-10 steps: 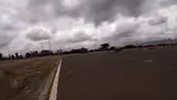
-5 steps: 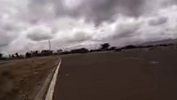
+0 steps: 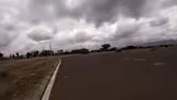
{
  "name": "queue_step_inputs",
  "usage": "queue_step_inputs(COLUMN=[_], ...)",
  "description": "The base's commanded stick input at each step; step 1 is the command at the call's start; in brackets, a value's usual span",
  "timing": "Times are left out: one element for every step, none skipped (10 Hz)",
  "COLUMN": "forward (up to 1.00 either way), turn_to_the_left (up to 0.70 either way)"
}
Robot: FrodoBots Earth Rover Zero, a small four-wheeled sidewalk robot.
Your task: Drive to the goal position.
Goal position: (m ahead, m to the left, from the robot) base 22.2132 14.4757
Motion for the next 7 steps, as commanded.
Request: queue_step_inputs(forward=[0.50, 0.50, 0.50, 0.50, 0.50, 0.50, 0.50], turn_to_the_left=[0.00, 0.00, 0.00, 0.00, 0.00, 0.00, 0.00])
